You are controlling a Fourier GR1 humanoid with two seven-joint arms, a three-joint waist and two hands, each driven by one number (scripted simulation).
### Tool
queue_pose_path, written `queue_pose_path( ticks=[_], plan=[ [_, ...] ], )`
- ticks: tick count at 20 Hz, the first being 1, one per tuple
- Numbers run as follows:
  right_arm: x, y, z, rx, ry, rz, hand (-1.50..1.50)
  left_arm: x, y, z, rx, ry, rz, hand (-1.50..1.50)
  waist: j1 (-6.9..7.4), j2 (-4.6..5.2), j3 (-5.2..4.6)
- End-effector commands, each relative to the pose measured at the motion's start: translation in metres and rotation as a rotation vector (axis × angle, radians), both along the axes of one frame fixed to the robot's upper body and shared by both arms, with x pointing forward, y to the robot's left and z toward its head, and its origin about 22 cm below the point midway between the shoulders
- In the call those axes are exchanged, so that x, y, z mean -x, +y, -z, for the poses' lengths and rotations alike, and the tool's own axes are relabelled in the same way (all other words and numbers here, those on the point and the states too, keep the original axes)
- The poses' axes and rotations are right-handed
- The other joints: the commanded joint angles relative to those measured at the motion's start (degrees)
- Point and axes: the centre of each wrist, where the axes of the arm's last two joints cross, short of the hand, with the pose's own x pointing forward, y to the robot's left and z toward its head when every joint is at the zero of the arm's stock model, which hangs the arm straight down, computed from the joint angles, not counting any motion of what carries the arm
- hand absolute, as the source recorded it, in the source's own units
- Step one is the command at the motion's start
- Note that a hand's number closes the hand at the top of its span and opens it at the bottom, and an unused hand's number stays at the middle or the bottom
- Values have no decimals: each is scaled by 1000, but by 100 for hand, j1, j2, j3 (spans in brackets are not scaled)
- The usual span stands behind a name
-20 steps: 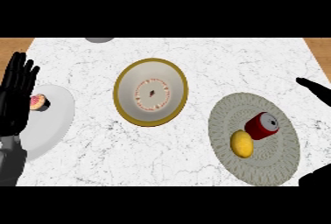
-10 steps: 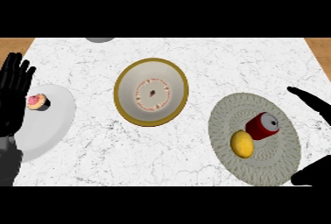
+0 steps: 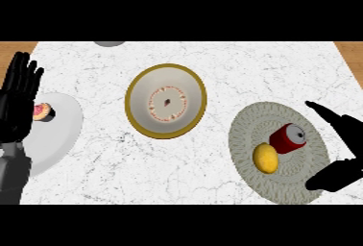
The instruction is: Pick the can from the placemat and place it in the bowl
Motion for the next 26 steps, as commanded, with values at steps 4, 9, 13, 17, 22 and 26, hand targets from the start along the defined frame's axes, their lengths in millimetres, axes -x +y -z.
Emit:
queue_pose_path(
  ticks=[4,9,13,17,22,26],
  plan=[
    [4,-22,10,-29,-28,-8,-150,0,-6,-13,-1,3,11,0,-26,-7,-1],
    [8,-8,37,-10,-35,-61,-150,0,1,7,6,13,15,0,-27,-4,-2],
    [-15,-10,53,0,-6,-50,-150,-1,-11,13,7,9,6,0,-3,0,-2],
    [-21,-7,55,-9,-7,-38,-150,7,20,0,9,7,22,0,0,-3,-3],
    [-26,-10,65,6,25,-57,-150,10,-15,12,-10,-7,-9,0,-1,-5,-2],
    [-19,-10,90,5,51,-38,-150,5,2,11,9,6,2,0,-11,-3,-2]
  ],
)
